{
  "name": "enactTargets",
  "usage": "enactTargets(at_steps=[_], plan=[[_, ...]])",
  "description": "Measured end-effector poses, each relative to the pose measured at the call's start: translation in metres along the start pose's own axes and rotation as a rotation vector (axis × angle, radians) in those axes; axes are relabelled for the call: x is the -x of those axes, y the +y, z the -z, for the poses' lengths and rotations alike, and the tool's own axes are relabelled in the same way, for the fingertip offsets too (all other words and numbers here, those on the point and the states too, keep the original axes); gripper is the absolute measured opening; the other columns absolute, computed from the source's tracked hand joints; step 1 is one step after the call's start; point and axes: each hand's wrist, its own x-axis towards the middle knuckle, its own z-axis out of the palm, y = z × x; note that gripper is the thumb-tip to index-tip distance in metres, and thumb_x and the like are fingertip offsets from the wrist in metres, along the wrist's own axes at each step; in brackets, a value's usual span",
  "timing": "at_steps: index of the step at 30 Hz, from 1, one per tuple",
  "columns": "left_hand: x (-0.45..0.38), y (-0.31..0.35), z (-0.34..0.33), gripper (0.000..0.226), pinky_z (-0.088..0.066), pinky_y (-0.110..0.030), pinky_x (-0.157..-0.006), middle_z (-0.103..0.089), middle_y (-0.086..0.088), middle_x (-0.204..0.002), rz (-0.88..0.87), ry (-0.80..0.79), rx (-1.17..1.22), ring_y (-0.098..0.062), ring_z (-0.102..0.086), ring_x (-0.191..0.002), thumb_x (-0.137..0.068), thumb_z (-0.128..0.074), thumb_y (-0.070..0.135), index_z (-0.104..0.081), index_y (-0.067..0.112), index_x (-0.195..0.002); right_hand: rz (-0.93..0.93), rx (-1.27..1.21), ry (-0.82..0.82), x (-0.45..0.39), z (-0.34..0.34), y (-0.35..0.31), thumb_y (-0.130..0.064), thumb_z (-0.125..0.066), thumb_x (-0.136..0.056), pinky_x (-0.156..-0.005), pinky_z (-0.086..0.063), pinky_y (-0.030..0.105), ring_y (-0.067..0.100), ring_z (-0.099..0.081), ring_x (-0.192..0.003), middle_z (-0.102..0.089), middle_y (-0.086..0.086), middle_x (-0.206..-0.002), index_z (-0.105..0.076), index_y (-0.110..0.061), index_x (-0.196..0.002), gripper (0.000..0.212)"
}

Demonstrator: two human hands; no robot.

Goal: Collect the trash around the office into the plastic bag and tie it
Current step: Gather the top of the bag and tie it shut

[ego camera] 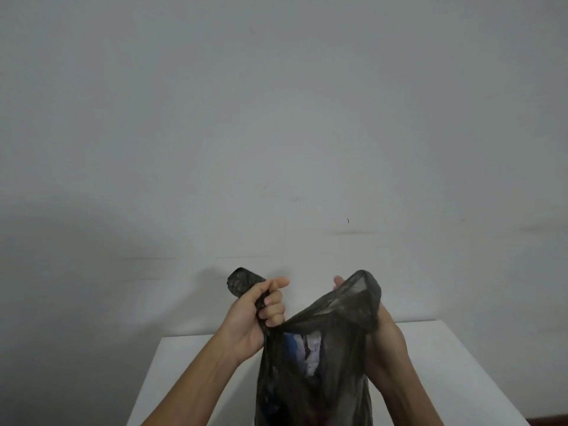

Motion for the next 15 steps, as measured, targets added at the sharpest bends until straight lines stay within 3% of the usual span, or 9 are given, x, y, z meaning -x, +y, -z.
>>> enactTargets(at_steps=[2, 4, 6, 8, 9, 11, 12, 14, 15], plan=[[-0.002, -0.006, 0.002, 0.041, -0.028, -0.018, -0.027, -0.036, 0.003, -0.046, 0.012, 0.004, 0.115, -0.006, -0.032, -0.028, -0.11, -0.032, 0.022, -0.055, 0.005, -0.081, -0.01, -0.003, 0.014, -0.005, 0.004, 0.004, -0.03, -0.037, -0.099, -0.109, -0.038, 0.036, 0.025, -0.05, -0.129, -0.049, 0.01, -0.143, -0.038, -0.01, -0.144, 0.05], [-0.001, -0.013, 0.001, 0.042, -0.027, -0.018, -0.028, -0.036, 0.003, -0.045, -0.008, 0.023, 0.094, -0.006, -0.031, -0.027, -0.109, -0.035, 0.029, -0.05, 0.008, -0.076, 0.151, 0.031, 0.016, -0.011, 0.023, 0.01, -0.036, -0.02, -0.105, -0.121, 0.001, 0.033, 0.024, -0.023, -0.146, -0.019, 0.013, -0.157, -0.017, -0.005, -0.148, 0.054], [0.009, -0.017, -0.002, 0.049, -0.025, -0.017, -0.031, -0.037, 0.004, -0.048, -0.054, -0.008, -0.135, -0.005, -0.029, -0.031, -0.099, -0.044, 0.051, -0.056, 0.01, -0.075, 0.135, -0.026, 0.05, -0.012, 0.014, 0.014, -0.037, -0.06, -0.092, -0.118, -0.024, 0.034, 0.025, -0.051, -0.13, -0.056, 0.017, -0.137, -0.058, -0.004, -0.13, 0.05], [0.022, -0.019, -0.008, 0.058, -0.036, -0.015, -0.041, -0.052, 0.01, -0.06, -0.129, -0.12, -0.58, -0.004, -0.045, -0.041, -0.088, -0.055, 0.072, -0.065, 0.015, -0.081, 0.01, -0.197, -0.092, -0.018, 0.003, 0.008, -0.032, -0.095, -0.046, -0.076, -0.06, 0.031, 0.019, -0.074, -0.076, -0.075, 0.006, -0.078, -0.078, -0.009, -0.074, 0.04], [0.028, -0.022, -0.012, 0.053, -0.049, -0.013, -0.057, -0.065, 0.016, -0.077, -0.183, -0.201, -0.825, -0.001, -0.064, -0.062, -0.084, -0.06, 0.072, -0.065, 0.019, -0.089, 0.038, -0.205, -0.063, -0.014, -0.005, 0.006, -0.029, -0.092, -0.053, -0.06, -0.06, 0.027, 0.014, -0.072, -0.061, -0.073, 0.001, -0.065, -0.076, -0.013, -0.063, 0.025], [0.035, -0.027, -0.023, 0.058, -0.048, -0.016, -0.105, -0.063, 0.023, -0.133, -0.227, -0.31, -1.126, 0.007, -0.058, -0.126, -0.071, -0.079, 0.062, -0.057, 0.021, -0.105, 0.038, -0.183, -0.07, -0.019, -0.006, 0.006, -0.021, -0.059, -0.092, -0.058, -0.059, 0.02, 0.006, -0.072, -0.064, -0.075, -0.006, -0.069, -0.079, -0.022, -0.067, 0.032], [0.039, -0.028, -0.027, 0.072, -0.044, -0.023, -0.114, -0.055, 0.021, -0.145, -0.206, -0.306, -1.223, 0.004, -0.05, -0.137, -0.061, -0.086, 0.065, -0.053, 0.025, -0.111, 0.06, -0.063, -0.035, -0.03, 0.005, 0.014, -0.025, -0.049, -0.097, -0.072, -0.059, 0.02, 0.005, -0.073, -0.081, -0.077, -0.006, -0.086, -0.08, -0.023, -0.084, 0.034], [0.041, -0.028, -0.032, 0.083, -0.051, -0.033, -0.109, -0.062, 0.014, -0.136, -0.178, -0.227, -1.359, -0.005, -0.06, -0.127, -0.053, -0.09, 0.066, -0.049, 0.033, -0.117, 0.215, 0.138, 0.031, -0.026, 0.001, 0.017, -0.037, -0.057, -0.092, -0.098, -0.05, 0.033, 0.016, -0.064, -0.113, -0.068, 0.004, -0.122, -0.065, -0.012, -0.122, 0.04], [0.04, -0.027, -0.032, 0.075, -0.055, -0.03, -0.101, -0.068, 0.014, -0.122, -0.181, -0.213, -1.399, -0.005, -0.065, -0.116, -0.057, -0.091, 0.059, -0.052, 0.035, -0.116, 0.124, 0.089, -0.049, -0.026, -0.003, 0.019, -0.04, -0.065, -0.085, -0.094, -0.051, 0.037, 0.02, -0.065, -0.109, -0.067, 0.007, -0.121, -0.064, -0.01, -0.121, 0.047]])
